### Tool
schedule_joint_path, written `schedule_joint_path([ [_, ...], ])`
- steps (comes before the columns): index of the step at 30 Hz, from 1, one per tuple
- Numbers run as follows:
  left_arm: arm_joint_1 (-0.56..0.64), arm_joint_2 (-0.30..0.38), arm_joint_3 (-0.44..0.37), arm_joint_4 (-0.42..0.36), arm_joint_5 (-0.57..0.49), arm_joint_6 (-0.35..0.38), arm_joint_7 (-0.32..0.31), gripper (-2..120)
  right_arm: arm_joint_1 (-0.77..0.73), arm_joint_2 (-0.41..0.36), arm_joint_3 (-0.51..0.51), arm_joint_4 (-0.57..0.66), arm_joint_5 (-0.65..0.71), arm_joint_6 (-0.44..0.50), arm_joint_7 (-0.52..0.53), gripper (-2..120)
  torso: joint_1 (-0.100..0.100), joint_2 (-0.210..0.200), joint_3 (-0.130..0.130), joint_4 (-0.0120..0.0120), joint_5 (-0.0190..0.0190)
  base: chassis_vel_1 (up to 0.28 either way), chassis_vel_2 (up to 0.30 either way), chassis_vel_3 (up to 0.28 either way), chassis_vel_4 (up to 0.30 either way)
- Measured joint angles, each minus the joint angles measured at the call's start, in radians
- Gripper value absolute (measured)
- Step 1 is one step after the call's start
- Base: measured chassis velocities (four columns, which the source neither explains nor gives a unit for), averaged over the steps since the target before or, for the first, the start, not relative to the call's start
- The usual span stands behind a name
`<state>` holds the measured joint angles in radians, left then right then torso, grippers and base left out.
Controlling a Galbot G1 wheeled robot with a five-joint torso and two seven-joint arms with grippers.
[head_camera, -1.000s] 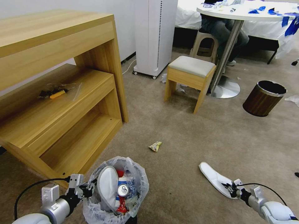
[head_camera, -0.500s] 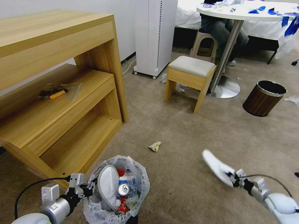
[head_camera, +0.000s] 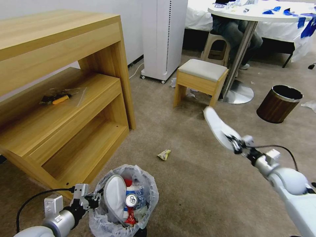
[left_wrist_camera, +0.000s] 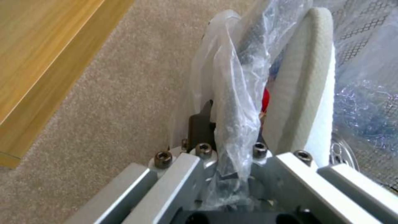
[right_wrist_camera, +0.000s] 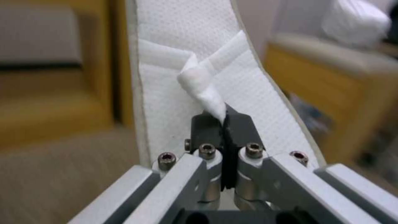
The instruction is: Pick up the trash bin and place the garbage on the floor into it.
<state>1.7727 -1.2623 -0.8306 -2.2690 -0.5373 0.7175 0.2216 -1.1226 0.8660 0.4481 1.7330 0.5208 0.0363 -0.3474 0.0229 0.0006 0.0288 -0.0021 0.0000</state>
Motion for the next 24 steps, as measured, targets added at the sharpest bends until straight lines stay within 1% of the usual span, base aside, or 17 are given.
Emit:
schedule_joint_path([
  [1, 0.0, 0.0, 0.0, 0.0, 0.0, 0.0, 0.0, 0, 0.0, 0.0, 0.0, 0.0, 0.0, 0.0, 0.0, 0, 0.0, 0.0, 0.0, 0.0, 0.0, 0.0, 0.0, 0.0, 0.0],
  [2, 0.0, -0.001, -0.001, -0.001, -0.001, 0.0, 0.0, 0, 0.014, 0.005, -0.023, 0.024, 0.008, -0.005, 0.009, 0, 0.0, 0.0, 0.0, 0.0002, 0.0001, 0.0, 0.0, 0.0, 0.0],
  [3, 0.0, -0.005, -0.002, -0.001, -0.003, 0.0, -0.001, 0, 0.05, 0.015, -0.08, 0.066, 0.033, -0.021, 0.031, 0, 0.0, 0.0, 0.0, 0.0002, 0.0001, 0.0, 0.0, 0.0, 0.0],
  [4, 0.0, -0.005, -0.002, -0.001, -0.003, 0.0, -0.001, 0, 0.05, 0.015, -0.08, 0.066, 0.033, -0.021, 0.031, 0, 0.0, 0.0, 0.0, 0.0002, 0.0001, 0.0, 0.0, 0.0, 0.0],
  [6, -0.001, -0.01, -0.002, -0.001, -0.004, 0.001, -0.002, 0, 0.117, 0.032, -0.182, 0.106, 0.067, -0.044, 0.057, 0, 0.0, 0.0, 0.0, 0.0003, 0.0, 0.0, 0.0, 0.0, 0.0],
  [7, -0.001, -0.013, -0.002, -0.002, -0.004, 0.001, -0.003, 0, 0.144, 0.039, -0.216, 0.118, 0.078, -0.056, 0.06, 0, 0.0, 0.0, 0.0, 0.0004, 0.0003, 0.0, 0.0, 0.0, 0.0],
  [8, -0.001, -0.013, -0.002, -0.002, -0.004, 0.001, -0.003, 0, 0.144, 0.039, -0.216, 0.118, 0.078, -0.056, 0.06, 0, 0.0, 0.0, 0.0, 0.0004, 0.0003, 0.0, 0.0, 0.0, 0.0],
  [10, -0.003, -0.02, -0.001, -0.003, -0.005, 0.002, -0.007, 0, 0.2, 0.052, -0.305, 0.144, 0.111, -0.08, 0.079, 0, 0.0, 0.0, 0.0, 0.0003, -0.0002, 0.0, 0.0, 0.0, 0.0],
  [11, -0.003, -0.02, -0.001, -0.003, -0.005, 0.002, -0.007, 0, 0.2, 0.052, -0.305, 0.144, 0.111, -0.08, 0.079, 0, 0.0, 0.0, 0.0, 0.0003, -0.0002, 0.0, 0.0, 0.0, 0.0],
  [13, -0.006, -0.03, -0.001, -0.007, -0.009, 0.004, -0.016, 0, 0.245, 0.061, -0.406, 0.181, 0.176, -0.104, 0.11, 0, 0.0, 0.0, 0.0, 0.0003, 0.0, 0.0, 0.0, 0.0, 0.0],
  [14, -0.006, -0.03, -0.001, -0.007, -0.009, 0.004, -0.016, 0, 0.245, 0.061, -0.406, 0.181, 0.176, -0.104, 0.11, 0, 0.0, 0.0, 0.0, 0.0003, 0.0, 0.0, 0.0, 0.0, 0.0],
  [17, -0.009, -0.042, 0.0, -0.007, -0.01, 0.004, -0.02, 0, 0.287, 0.069, -0.521, 0.22, 0.212, -0.112, 0.131, 0, 0.0, 0.0, 0.0, 0.0001, 0.0001, 0.0, 0.0, 0.0, 0.0],
  [18, -0.009, -0.042, 0.0, -0.007, -0.01, 0.004, -0.02, 0, 0.287, 0.069, -0.521, 0.22, 0.212, -0.112, 0.131, 0, 0.0, 0.0, 0.0, 0.0001, 0.0001, 0.0, 0.0, 0.0, 0.0],
  [19, -0.009, -0.045, 0.001, -0.006, -0.009, 0.004, -0.02, 0, 0.299, 0.07, -0.555, 0.232, 0.227, -0.113, 0.138, 0, 0.0, 0.0, 0.0, 0.0002, 0.0001, 0.0, 0.0, 0.0, 0.0],
  [21, -0.01, -0.055, 0.004, -0.005, -0.007, 0.004, -0.021, 0, 0.33, 0.076, -0.641, 0.265, 0.267, -0.117, 0.153, 0, 0.0, 0.0, 0.0, 0.0001, 0.0001, 0.0, 0.0, 0.0, 0.0],
  [22, -0.01, -0.055, 0.004, -0.005, -0.007, 0.004, -0.021, 0, 0.33, 0.076, -0.641, 0.265, 0.267, -0.117, 0.153, 0, 0.0, 0.0, 0.0, 0.0001, 0.0001, 0.0, 0.0, 0.0, 0.0],
  [24, -0.01, -0.061, 0.005, -0.004, -0.004, 0.004, -0.021, 0, 0.359, 0.081, -0.705, 0.282, 0.292, -0.117, 0.159, 0, 0.0, 0.0, 0.0, 0.0002, 0.0, 0.0, 0.0, 0.0, 0.0],
])
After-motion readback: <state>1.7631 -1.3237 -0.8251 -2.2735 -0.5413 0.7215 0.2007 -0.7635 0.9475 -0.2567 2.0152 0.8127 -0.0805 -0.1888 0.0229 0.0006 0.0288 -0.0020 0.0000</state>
